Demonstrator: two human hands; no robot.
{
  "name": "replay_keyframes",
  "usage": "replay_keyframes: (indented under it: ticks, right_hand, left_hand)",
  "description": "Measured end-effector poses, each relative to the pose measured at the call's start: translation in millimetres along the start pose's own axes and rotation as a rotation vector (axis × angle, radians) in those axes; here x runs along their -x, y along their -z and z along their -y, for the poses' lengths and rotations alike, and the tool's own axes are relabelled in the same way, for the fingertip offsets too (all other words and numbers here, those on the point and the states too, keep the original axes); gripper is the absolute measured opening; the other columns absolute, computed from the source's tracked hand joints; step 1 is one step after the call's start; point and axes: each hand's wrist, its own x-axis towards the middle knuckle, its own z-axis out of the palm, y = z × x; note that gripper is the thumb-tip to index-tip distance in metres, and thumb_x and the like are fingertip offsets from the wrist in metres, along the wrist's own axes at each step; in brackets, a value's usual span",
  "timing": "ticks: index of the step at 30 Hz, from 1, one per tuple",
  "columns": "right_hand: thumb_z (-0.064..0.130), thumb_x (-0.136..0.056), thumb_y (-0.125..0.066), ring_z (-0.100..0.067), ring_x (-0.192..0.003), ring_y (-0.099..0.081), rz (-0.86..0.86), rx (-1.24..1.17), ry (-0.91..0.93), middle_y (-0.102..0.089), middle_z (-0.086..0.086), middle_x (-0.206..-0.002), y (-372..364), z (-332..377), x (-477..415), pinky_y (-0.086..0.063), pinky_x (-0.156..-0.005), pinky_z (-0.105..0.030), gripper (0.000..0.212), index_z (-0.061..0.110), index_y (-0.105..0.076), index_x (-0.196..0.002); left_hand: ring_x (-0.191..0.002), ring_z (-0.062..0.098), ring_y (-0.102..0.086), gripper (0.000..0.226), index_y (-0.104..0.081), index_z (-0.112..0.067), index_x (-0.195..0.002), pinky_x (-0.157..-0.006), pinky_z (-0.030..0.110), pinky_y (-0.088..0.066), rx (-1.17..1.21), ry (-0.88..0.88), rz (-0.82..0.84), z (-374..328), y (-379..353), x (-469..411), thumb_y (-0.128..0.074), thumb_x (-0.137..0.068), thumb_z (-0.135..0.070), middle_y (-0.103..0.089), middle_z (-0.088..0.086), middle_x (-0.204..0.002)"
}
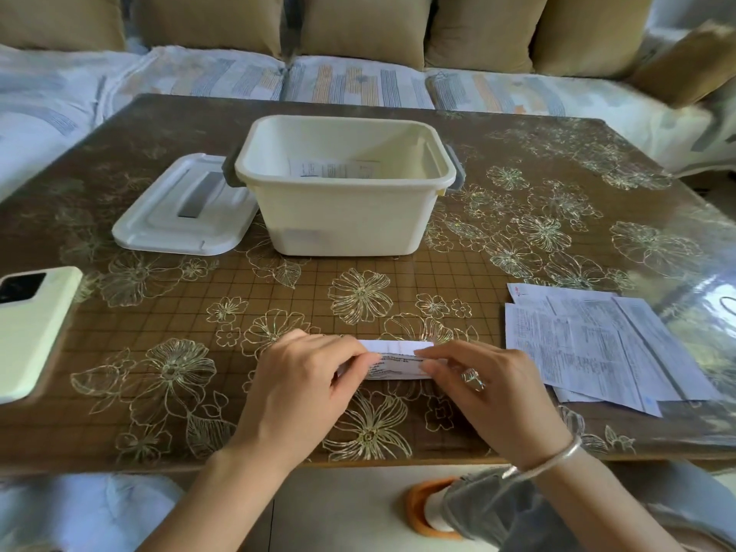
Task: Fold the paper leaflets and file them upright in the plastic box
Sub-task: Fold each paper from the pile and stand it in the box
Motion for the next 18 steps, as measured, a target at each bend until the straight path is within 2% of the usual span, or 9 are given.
replay_keyframes:
  ticks: [3,6,9,11,14,16,18]
  right_hand:
    - [0.049,-0.082,-0.062,-0.003,-0.061,-0.057,-0.076,0.015,-0.090,-0.061,0.015,-0.069,-8,5,7,-0.050,-0.051,-0.027,0.023,0.031,-0.072,-0.093]
    - [0.036,-0.075,-0.075,-0.006,-0.065,-0.056,-0.128,0.019,-0.204,-0.057,0.015,-0.072,-16,6,7,-0.050,-0.055,-0.028,0.022,0.031,-0.071,-0.096]
    - [0.030,-0.073,-0.079,-0.009,-0.068,-0.052,-0.113,0.082,-0.214,-0.051,0.021,-0.068,-19,7,2,-0.046,-0.056,-0.027,0.027,0.028,-0.069,-0.098]
    - [0.031,-0.073,-0.079,-0.011,-0.072,-0.050,-0.069,0.165,-0.192,-0.053,0.019,-0.074,-20,7,-1,-0.044,-0.057,-0.026,0.030,0.026,-0.068,-0.101]
    - [0.033,-0.074,-0.077,-0.012,-0.081,-0.053,0.003,0.199,-0.221,-0.056,0.011,-0.091,-18,6,-4,-0.046,-0.062,-0.025,0.036,0.026,-0.065,-0.108]
    - [0.036,-0.077,-0.074,-0.012,-0.089,-0.054,0.081,0.193,-0.249,-0.054,0.010,-0.103,-13,7,-9,-0.047,-0.068,-0.025,0.040,0.029,-0.061,-0.114]
    - [0.040,-0.081,-0.069,-0.010,-0.094,-0.052,0.190,0.224,-0.254,-0.051,0.012,-0.108,-8,11,-17,-0.044,-0.072,-0.022,0.040,0.033,-0.058,-0.119]
  left_hand:
    - [-0.067,0.004,-0.061,0.030,-0.069,-0.021,-0.089,-0.062,0.031,-0.053,0.039,0.091,0.045,0,-5,-3,-0.051,-0.093,-0.044,-0.067,-0.015,-0.078]
    - [-0.084,0.004,-0.064,0.035,-0.067,-0.021,-0.107,-0.072,0.021,-0.053,0.031,0.143,0.118,1,-10,-3,-0.057,-0.088,-0.048,-0.070,-0.011,-0.101]
    - [-0.078,-0.003,-0.052,0.042,-0.062,-0.021,-0.117,-0.069,0.005,-0.037,0.005,0.191,0.150,1,-8,-1,-0.063,-0.082,-0.044,-0.065,-0.011,-0.105]
    - [-0.076,-0.004,-0.048,0.044,-0.060,-0.021,-0.120,-0.067,0.003,-0.032,-0.007,0.200,0.159,0,-8,-1,-0.064,-0.080,-0.041,-0.060,-0.012,-0.107]
    - [-0.089,0.002,-0.055,0.045,-0.062,-0.020,-0.119,-0.075,0.009,-0.041,-0.049,0.183,0.131,-1,-9,-2,-0.071,-0.078,-0.035,-0.055,-0.008,-0.119]
    - [-0.095,0.009,-0.056,0.039,-0.066,-0.018,-0.112,-0.082,0.021,-0.047,-0.110,0.126,0.086,-2,-10,-2,-0.073,-0.076,-0.031,-0.057,-0.004,-0.115]
    - [-0.093,0.013,-0.057,0.027,-0.069,-0.020,-0.103,-0.083,0.031,-0.045,-0.160,0.052,0.069,-2,-12,-1,-0.070,-0.078,-0.030,-0.061,-0.006,-0.104]
